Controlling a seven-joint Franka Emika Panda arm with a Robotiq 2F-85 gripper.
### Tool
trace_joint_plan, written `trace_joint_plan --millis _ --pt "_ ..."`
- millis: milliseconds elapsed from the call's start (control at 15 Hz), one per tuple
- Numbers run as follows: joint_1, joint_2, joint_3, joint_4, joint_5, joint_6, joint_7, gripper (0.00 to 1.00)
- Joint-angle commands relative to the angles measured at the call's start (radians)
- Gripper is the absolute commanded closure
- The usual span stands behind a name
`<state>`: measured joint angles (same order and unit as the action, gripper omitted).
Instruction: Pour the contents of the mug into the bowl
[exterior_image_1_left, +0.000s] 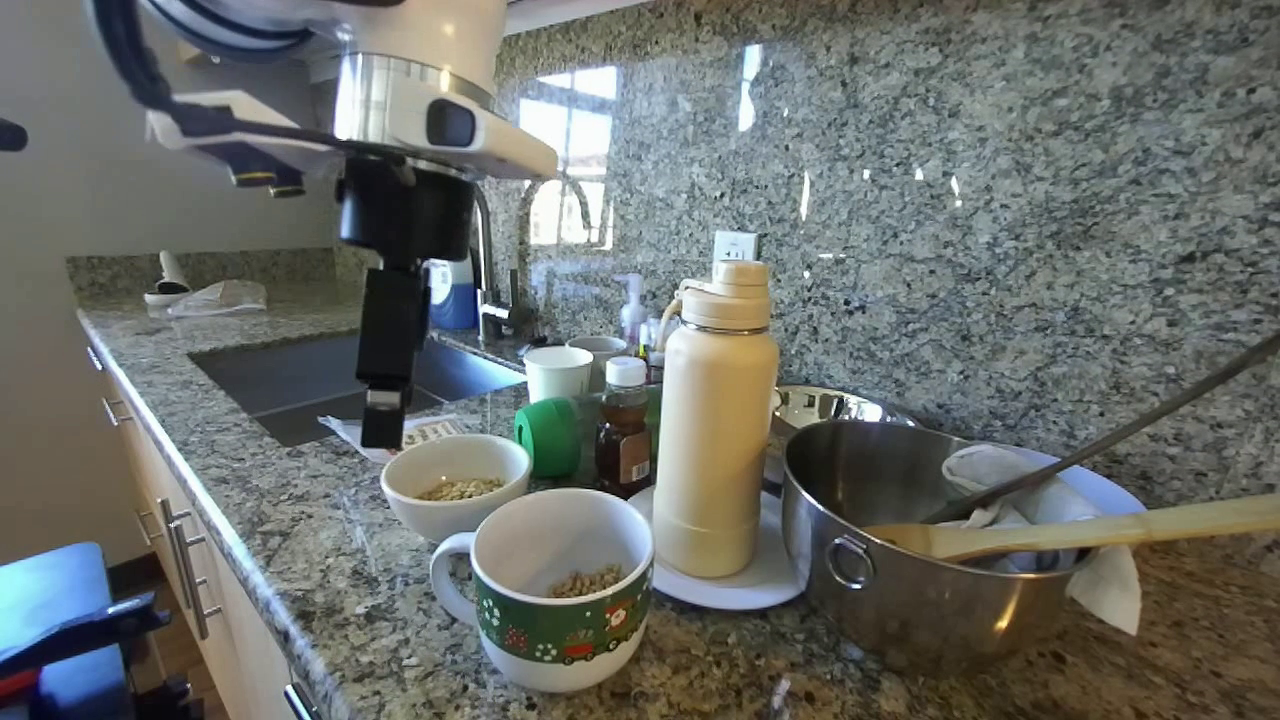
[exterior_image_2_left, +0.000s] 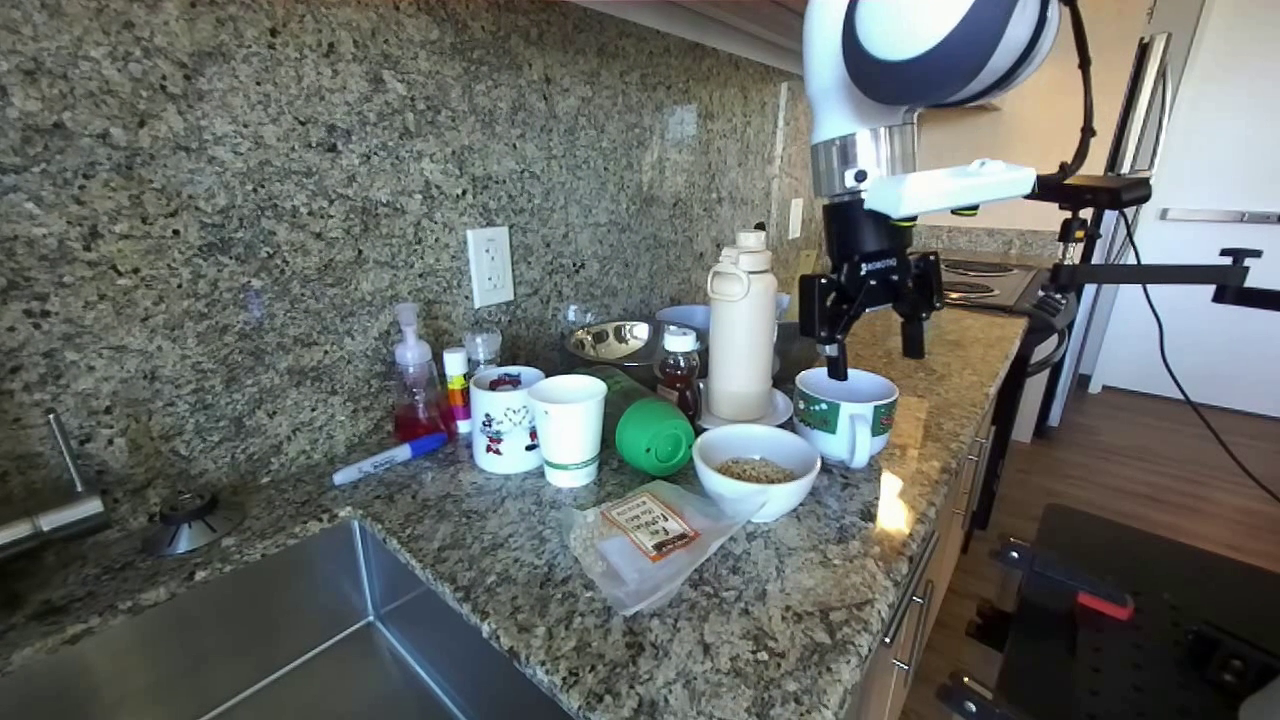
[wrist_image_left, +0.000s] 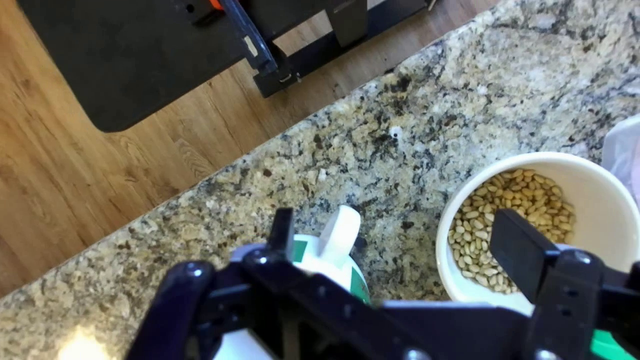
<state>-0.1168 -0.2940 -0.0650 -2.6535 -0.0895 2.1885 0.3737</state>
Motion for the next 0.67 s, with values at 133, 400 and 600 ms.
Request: trace_joint_plan --millis 133,400,600 --pt "0.010 -0.032 -0.005 0.104 0.004 -0.197 -0.231 0.00" --pt "0.015 -0.028 -0.007 0.150 -0.008 -0.262 -0.335 0.00" --pt "0.011 -0.017 -0.005 0.142 -0.007 -0.228 -0.314 0.00"
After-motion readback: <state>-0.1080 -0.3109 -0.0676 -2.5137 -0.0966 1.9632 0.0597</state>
